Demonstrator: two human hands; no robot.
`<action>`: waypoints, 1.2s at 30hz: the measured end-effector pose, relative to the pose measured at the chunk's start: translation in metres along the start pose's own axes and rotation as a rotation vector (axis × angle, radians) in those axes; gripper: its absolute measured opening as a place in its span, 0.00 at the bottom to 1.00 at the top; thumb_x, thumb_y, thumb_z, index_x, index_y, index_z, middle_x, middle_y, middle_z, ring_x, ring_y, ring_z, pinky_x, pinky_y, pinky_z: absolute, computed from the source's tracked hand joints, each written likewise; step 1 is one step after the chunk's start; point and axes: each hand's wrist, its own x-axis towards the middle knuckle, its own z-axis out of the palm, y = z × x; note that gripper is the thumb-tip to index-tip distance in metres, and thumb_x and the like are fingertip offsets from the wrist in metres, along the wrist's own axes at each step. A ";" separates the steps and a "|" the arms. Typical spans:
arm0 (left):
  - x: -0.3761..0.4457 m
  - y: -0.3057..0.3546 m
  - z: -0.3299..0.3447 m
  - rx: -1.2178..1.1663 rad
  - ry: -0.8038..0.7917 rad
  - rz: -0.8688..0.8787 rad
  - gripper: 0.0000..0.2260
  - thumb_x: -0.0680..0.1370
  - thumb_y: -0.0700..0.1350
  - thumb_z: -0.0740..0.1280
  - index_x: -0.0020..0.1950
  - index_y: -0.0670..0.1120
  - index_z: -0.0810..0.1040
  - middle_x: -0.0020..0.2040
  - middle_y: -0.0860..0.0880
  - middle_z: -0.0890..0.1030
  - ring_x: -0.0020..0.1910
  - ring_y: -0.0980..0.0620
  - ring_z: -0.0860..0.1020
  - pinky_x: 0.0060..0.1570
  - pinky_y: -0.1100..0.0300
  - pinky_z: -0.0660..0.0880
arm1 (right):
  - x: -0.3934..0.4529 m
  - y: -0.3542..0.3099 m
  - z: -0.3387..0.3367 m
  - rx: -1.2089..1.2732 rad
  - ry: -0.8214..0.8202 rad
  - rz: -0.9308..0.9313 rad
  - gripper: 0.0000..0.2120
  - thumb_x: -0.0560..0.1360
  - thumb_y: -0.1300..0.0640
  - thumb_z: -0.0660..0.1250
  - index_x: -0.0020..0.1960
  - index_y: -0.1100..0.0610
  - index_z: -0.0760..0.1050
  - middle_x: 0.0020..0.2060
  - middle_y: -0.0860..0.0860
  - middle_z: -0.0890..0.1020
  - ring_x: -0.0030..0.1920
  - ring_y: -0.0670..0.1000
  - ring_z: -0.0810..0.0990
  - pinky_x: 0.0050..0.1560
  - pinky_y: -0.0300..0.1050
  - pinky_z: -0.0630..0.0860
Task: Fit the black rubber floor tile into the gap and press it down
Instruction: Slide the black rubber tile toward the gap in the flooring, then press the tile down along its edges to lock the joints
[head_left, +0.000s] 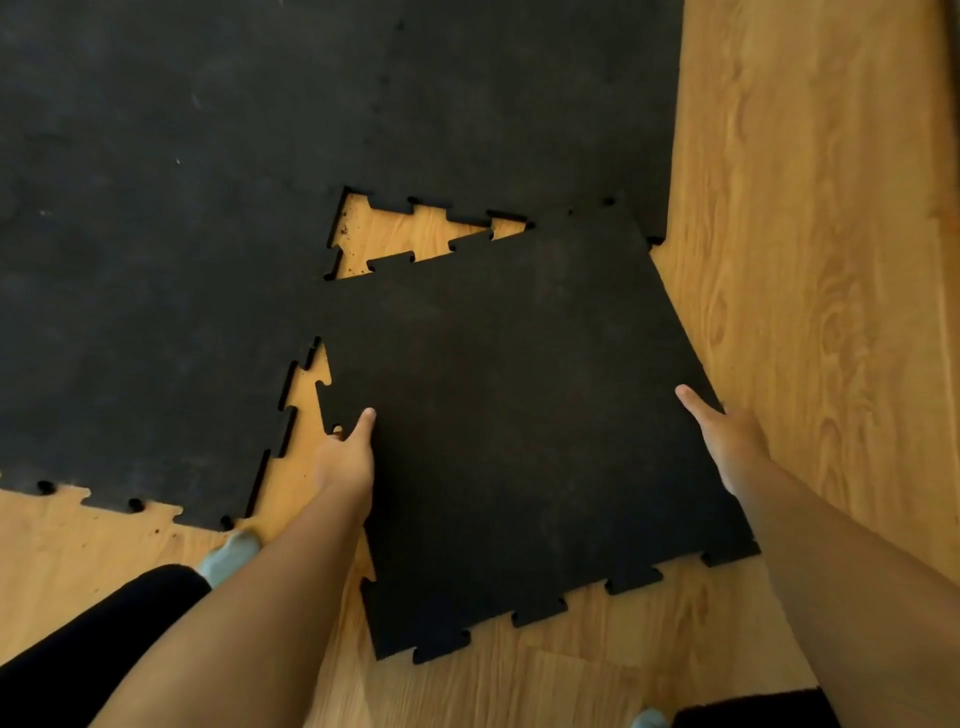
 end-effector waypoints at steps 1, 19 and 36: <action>-0.001 0.002 -0.003 0.015 0.040 0.026 0.39 0.69 0.70 0.64 0.72 0.45 0.67 0.62 0.43 0.77 0.58 0.41 0.77 0.57 0.46 0.75 | -0.008 -0.001 0.003 0.062 0.030 0.019 0.45 0.66 0.29 0.68 0.73 0.55 0.65 0.67 0.54 0.73 0.67 0.60 0.71 0.65 0.56 0.66; 0.051 0.115 -0.035 0.497 -0.163 0.388 0.26 0.76 0.46 0.68 0.71 0.38 0.66 0.64 0.39 0.75 0.57 0.42 0.76 0.49 0.53 0.72 | -0.097 0.050 0.071 0.298 0.095 0.148 0.42 0.71 0.31 0.64 0.76 0.54 0.60 0.72 0.57 0.69 0.70 0.61 0.68 0.68 0.60 0.66; 0.074 0.091 -0.037 0.505 0.019 0.451 0.15 0.76 0.46 0.66 0.54 0.36 0.71 0.55 0.38 0.73 0.55 0.36 0.74 0.55 0.41 0.72 | -0.105 0.040 0.087 0.183 0.132 0.065 0.37 0.73 0.32 0.61 0.71 0.58 0.66 0.65 0.58 0.75 0.66 0.61 0.73 0.67 0.63 0.69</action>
